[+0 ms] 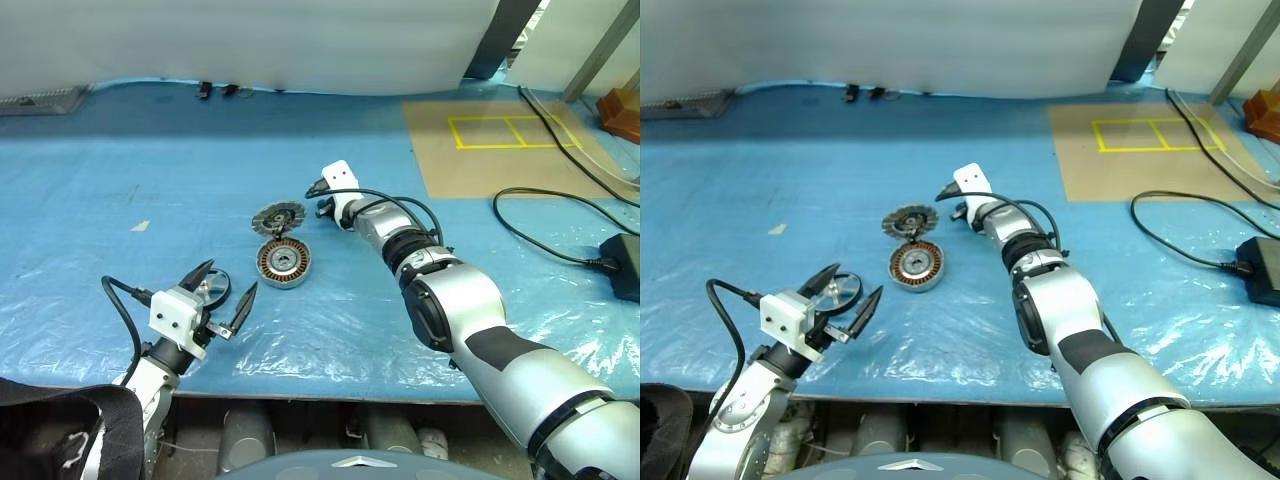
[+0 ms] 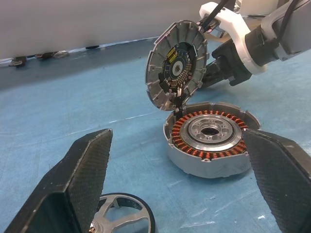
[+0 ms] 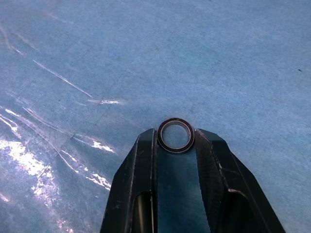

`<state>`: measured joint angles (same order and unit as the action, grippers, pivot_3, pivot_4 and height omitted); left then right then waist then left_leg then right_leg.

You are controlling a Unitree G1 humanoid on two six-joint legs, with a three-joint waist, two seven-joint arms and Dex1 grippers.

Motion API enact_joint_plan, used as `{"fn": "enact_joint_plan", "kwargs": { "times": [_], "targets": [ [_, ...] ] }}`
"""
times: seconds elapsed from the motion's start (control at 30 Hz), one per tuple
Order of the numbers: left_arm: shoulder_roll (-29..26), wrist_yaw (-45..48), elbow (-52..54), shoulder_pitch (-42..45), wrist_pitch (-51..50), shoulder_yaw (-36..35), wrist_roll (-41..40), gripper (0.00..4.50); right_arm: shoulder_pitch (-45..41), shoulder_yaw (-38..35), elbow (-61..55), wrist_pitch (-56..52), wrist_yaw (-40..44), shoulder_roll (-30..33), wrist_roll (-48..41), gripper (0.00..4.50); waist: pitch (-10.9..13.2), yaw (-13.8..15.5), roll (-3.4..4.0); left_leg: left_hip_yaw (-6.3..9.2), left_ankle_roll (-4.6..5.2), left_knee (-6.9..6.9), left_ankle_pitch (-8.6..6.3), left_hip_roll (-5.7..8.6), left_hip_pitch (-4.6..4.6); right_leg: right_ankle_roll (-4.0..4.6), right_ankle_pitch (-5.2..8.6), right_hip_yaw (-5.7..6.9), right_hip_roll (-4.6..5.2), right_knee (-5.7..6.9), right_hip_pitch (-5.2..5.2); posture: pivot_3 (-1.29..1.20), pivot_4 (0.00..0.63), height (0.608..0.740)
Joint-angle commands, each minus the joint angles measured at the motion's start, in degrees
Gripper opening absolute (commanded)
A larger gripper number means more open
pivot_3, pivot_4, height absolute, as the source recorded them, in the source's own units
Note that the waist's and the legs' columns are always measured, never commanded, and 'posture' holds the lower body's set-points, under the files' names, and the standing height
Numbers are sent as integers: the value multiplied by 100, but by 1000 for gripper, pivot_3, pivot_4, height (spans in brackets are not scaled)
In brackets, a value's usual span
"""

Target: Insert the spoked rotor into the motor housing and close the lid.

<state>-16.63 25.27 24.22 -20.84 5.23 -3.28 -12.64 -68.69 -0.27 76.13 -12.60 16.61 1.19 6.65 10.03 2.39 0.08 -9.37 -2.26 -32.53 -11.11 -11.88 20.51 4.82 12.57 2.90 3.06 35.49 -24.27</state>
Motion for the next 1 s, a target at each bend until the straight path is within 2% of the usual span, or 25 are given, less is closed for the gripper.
{"fn": "enact_joint_plan", "kwargs": {
  "times": [0.03,0.7,0.83,0.9,1.0],
  "targets": [
    [-9,2,226,-11,130,-18,-26,4500,-179,7,-20,104,24,43,46,994,0,0,0,0,0,0,0,0,0,0,0,0,0,0,0,0,150,740],
    [-188,399,-32,354,38,-1,-199,4500,329,545,-852,785,1099,704,317,994,4,-5,7,0,1,-13,0,-3,14,1,-1,1,0,12,-10,0,150,740],
    [-223,424,14,247,23,-86,-249,4500,705,511,-1806,948,2163,1203,41,994,4,23,7,0,1,-17,0,-2,18,1,-1,1,1,12,-10,0,150,740],
    [-214,490,7,96,144,-147,-330,4500,1187,487,-2881,596,3290,1519,-409,994,4,54,6,2,3,-21,0,-2,26,1,-1,3,1,9,-9,0,150,740],
    [-232,595,-6,-50,260,-187,-398,4500,1887,657,-4436,114,4291,1891,-859,994,4,59,3,3,12,-21,2,-4,38,0,-1,5,-1,-3,-9,0,150,740]
  ]
}}
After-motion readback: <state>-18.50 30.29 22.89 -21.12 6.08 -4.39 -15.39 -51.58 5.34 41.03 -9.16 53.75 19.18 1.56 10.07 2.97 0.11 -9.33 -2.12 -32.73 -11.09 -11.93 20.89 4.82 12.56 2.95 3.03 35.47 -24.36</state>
